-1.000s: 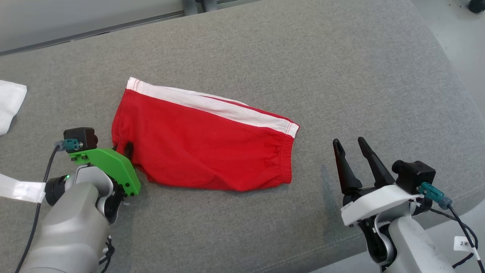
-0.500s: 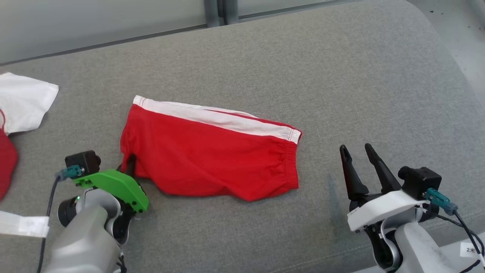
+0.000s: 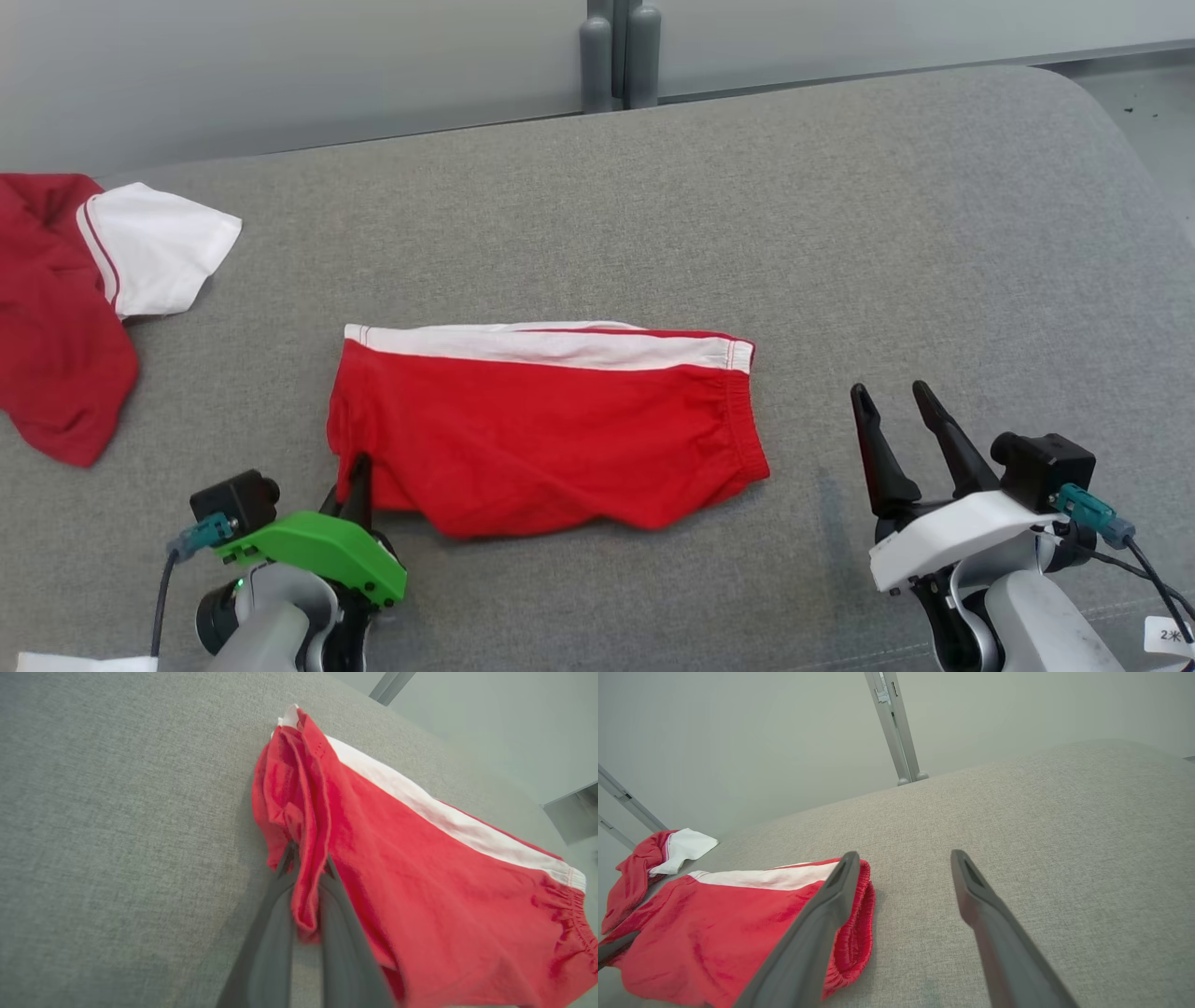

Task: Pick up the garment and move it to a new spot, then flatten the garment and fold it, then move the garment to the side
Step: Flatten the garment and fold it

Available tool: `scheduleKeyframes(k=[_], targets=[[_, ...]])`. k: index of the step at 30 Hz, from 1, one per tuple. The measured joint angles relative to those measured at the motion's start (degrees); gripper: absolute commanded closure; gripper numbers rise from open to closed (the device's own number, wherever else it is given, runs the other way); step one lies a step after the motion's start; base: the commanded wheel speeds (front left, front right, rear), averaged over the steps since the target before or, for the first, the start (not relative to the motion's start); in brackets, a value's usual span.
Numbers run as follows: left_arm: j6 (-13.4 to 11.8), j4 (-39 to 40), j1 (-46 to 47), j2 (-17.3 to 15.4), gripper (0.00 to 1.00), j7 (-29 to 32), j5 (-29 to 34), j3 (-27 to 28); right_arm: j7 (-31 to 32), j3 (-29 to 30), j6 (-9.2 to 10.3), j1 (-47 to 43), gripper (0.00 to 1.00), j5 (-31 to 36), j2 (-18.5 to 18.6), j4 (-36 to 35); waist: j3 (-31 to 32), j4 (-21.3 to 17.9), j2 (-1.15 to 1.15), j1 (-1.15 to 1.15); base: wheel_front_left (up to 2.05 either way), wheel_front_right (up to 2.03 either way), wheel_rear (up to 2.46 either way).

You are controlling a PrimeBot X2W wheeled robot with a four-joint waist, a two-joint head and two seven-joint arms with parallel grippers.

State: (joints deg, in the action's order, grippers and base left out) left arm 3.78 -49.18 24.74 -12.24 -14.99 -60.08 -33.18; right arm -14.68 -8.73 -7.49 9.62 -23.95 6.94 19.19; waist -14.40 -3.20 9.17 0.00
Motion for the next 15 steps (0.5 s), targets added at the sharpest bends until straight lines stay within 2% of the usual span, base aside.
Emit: scheduleKeyframes(k=[7,8,9,10,11,15], targets=[[-3.7,6.5,-6.7,0.1,1.00,-0.1,1.4,2.4,0.7,-0.7,0.00,0.0,0.00,0.4,-0.5,-0.2,1.2,0.5,0.00,0.00,0.00,0.00,0.00],[-4.1,6.7,-7.1,0.0,0.95,-0.1,1.4,2.5,0.8,-0.8,0.00,0.0,0.00,0.4,-0.5,-0.2,1.2,0.4,0.00,0.00,0.00,0.00,0.00],[-4.8,7.6,-7.5,-0.1,0.64,-0.1,1.6,3.0,0.8,-1.1,0.00,0.0,0.00,0.5,-0.6,-0.1,1.2,0.1,0.00,0.00,0.00,0.00,0.00],[-5.1,8.3,-7.6,-0.2,0.28,-0.2,1.9,3.3,0.9,-1.1,0.00,0.1,0.00,0.5,-0.6,-0.1,1.2,0.0,0.00,0.00,0.00,0.00,0.00],[-5.4,8.9,-7.7,-0.3,0.00,-0.1,2.5,3.7,0.9,-1.1,0.00,0.1,0.00,0.5,-0.6,0.0,1.2,0.0,0.00,0.00,0.00,0.00,0.00],[-6.4,14.1,-8.4,-1.7,0.00,-0.2,7.1,6.7,1.0,-0.3,0.00,0.1,0.00,0.9,-0.6,0.2,1.3,0.0,0.00,0.00,0.00,0.00,0.00]])
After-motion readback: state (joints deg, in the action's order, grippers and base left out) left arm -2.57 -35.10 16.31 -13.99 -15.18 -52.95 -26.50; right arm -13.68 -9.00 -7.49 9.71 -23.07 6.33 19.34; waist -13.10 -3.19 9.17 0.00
